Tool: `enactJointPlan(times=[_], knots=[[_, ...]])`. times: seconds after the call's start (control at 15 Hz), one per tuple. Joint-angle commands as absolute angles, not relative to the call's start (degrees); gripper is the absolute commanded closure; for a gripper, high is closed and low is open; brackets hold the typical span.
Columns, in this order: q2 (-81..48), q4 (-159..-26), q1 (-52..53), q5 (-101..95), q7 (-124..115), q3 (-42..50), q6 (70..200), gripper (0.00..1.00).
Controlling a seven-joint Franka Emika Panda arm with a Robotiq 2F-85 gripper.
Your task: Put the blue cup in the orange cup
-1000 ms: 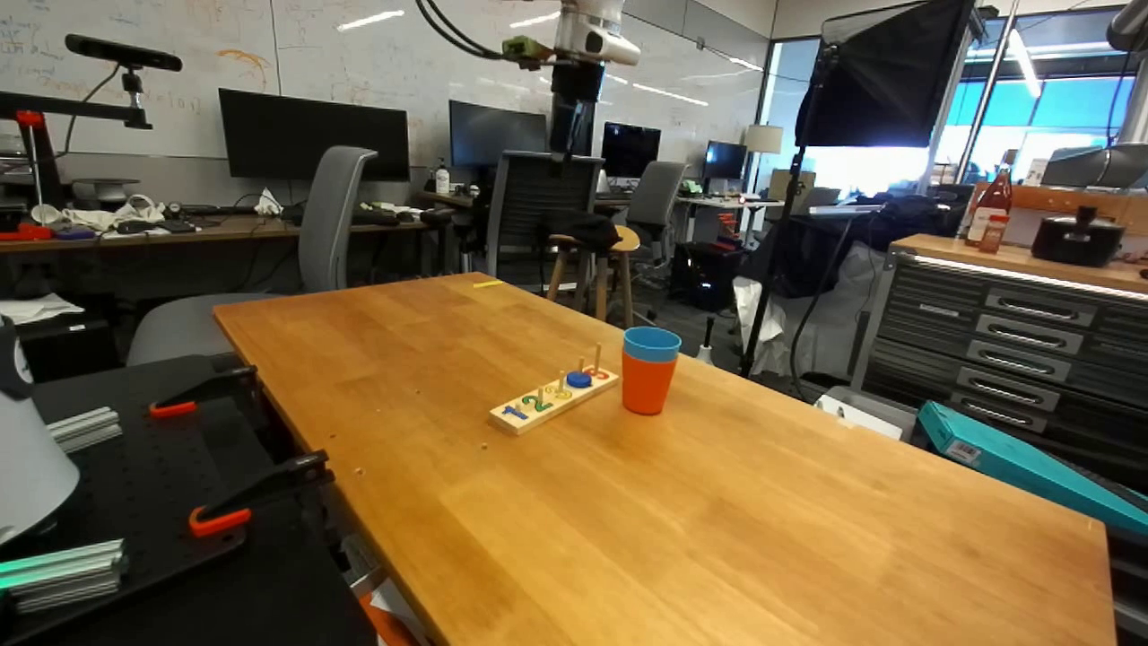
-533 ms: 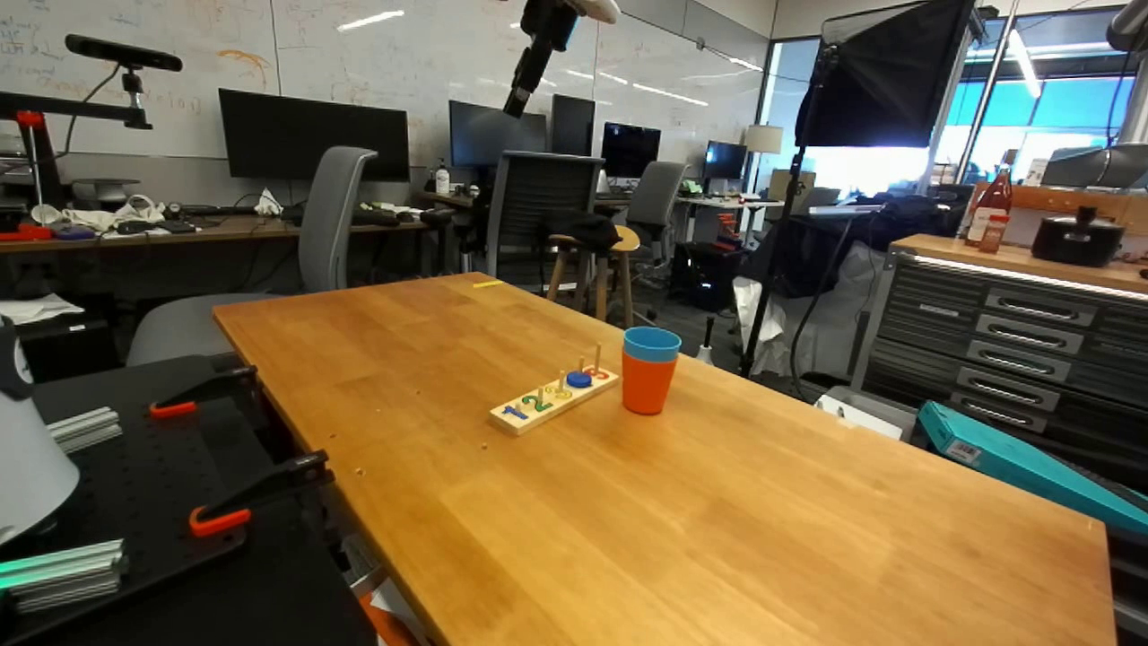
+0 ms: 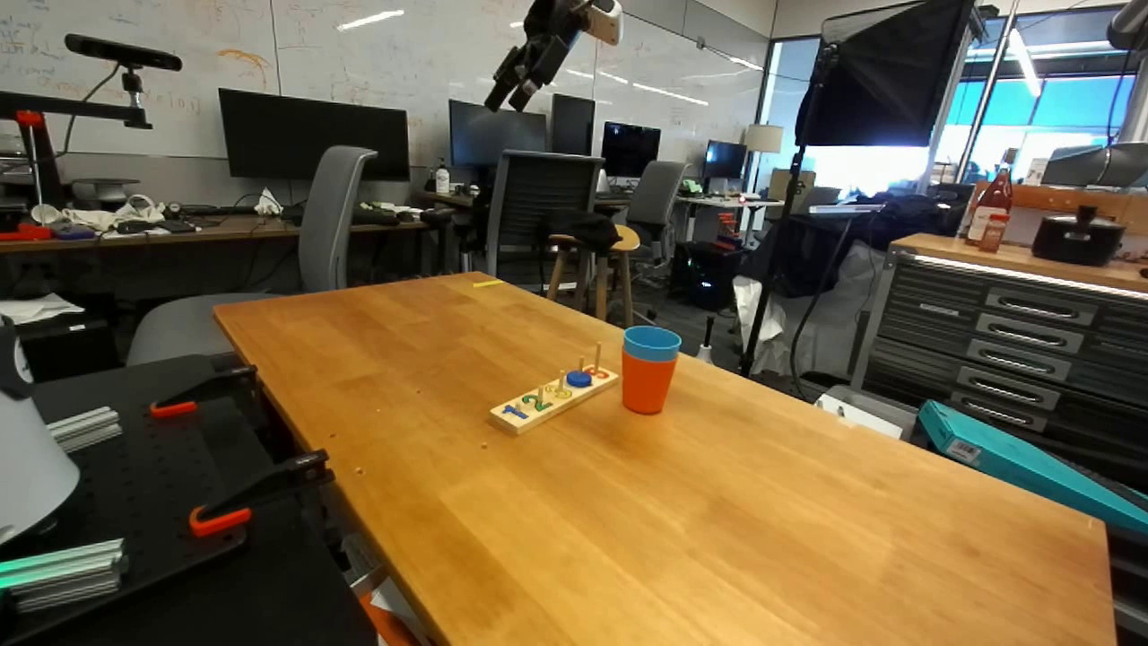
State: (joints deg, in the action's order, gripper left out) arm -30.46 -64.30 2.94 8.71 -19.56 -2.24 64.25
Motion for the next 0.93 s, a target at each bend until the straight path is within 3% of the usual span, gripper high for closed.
enactJointPlan(times=[0.0,0.2,0.47,0.53,0.87], knots=[[-39.46,-51.28,5.76,-0.99,-12.45,-1.13,58.0,0.0],[-43.33,-45.1,7.75,-8.81,-7.31,-0.85,60.82,0.0],[-46.94,-36.27,6.95,-3.33,-10.81,-2.06,64.75,0.0],[-42.52,-45.55,7.06,-5.71,-10.01,-2.23,65.78,0.0],[-42.74,-45.61,7.03,-5.5,-10.03,-2.24,65.78,0.0]])
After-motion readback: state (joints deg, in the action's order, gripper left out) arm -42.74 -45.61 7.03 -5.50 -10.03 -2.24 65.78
